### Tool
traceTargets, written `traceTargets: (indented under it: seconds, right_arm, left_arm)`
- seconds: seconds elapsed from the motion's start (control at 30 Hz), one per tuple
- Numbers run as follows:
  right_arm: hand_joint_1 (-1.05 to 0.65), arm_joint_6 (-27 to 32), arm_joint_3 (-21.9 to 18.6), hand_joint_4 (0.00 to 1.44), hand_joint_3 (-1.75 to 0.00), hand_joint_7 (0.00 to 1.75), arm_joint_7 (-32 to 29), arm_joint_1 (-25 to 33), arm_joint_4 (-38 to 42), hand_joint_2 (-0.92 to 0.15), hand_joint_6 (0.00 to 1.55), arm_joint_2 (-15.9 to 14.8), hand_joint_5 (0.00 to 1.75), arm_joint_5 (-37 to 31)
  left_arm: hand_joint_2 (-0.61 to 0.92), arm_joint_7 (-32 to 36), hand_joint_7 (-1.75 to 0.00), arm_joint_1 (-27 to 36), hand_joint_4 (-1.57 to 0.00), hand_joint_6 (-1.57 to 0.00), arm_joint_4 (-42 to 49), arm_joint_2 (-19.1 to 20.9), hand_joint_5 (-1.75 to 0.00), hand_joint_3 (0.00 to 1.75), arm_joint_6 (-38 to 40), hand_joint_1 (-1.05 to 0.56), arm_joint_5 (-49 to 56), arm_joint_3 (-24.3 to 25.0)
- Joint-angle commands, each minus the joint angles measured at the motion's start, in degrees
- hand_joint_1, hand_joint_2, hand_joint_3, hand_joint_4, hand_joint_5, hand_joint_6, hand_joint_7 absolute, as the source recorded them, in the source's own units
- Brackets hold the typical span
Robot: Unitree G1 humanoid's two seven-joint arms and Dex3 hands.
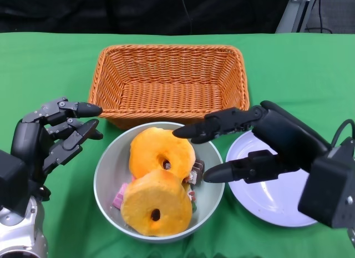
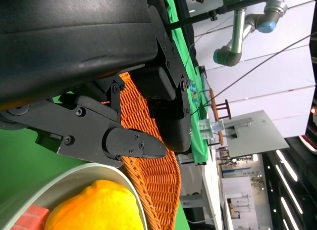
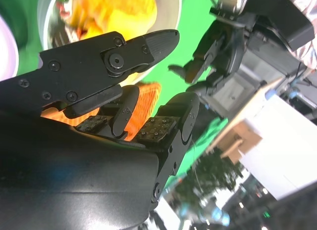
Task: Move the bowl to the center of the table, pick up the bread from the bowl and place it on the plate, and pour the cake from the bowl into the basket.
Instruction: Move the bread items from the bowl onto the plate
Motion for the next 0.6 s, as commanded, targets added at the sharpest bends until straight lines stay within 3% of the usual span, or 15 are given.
traceTargets:
  seconds: [0.03, 0.17, 0.23, 0.37, 0.47, 0.6]
  right_arm:
    - [-0.56, 3.8, 1.1, 0.68, -0.01, 0.0, 0.7, -1.1, -2.3, -0.9, 0.73, 0.1, 0.37, 0.6]
    - [-0.57, 5.2, 2.2, 0.71, 0.0, 0.0, 1.1, -1.5, -2.7, -0.91, 0.72, 0.2, 0.31, 0.6]
    - [-0.58, 3.4, 2.9, 0.72, -0.01, 0.0, 0.9, -1.6, -1.5, -0.91, 0.7, 0.4, 0.29, 0.2]
    - [-0.57, -6.1, 4.3, 0.74, 0.0, 0.01, -2.1, -2.1, 3.7, -0.91, 0.72, -0.1, 0.29, -3.7]
    - [-0.63, -13.7, 5.3, 0.74, 0.0, 0.02, -7.5, -2.9, 7.4, -0.9, 0.75, -1.4, 0.29, -12.0]
    - [-0.66, -18.6, 6.0, 0.72, 0.0, 0.01, -11.1, -3.5, 10.2, -0.88, 0.75, -2.1, 0.26, -17.2]
  left_arm:
    - [0.92, 1.5, -0.77, -0.8, -0.8, -0.9, 0.9, 1.3, -1.15, 0.22, -0.9, -0.23, 0.4, 0.1]
    - [0.92, 3.4, -0.78, -1.0, -0.79, -0.9, 1.7, 1.9, -1.14, 0.23, -1.2, -0.24, 2.2, -0.7]
    - [0.92, 4.0, -0.82, -1.0, -0.77, -0.88, 1.9, 2.0, -1.22, 0.23, -1.3, -0.24, 2.6, -0.9]
    - [0.92, 4.1, -0.84, -1.1, -0.76, -0.87, 2.1, 1.8, -1.26, 0.23, -1.2, -0.26, 2.4, -0.8]
    - [0.92, 3.9, -0.84, -1.2, -0.75, -0.87, 2.2, 1.7, -1.24, 0.23, -1.3, -0.26, 2.2, -0.8]
    - [0.92, 3.6, -0.83, -1.2, -0.78, -0.88, 2.4, 1.5, -1.18, 0.21, -1.4, -0.26, 1.9, -0.8]
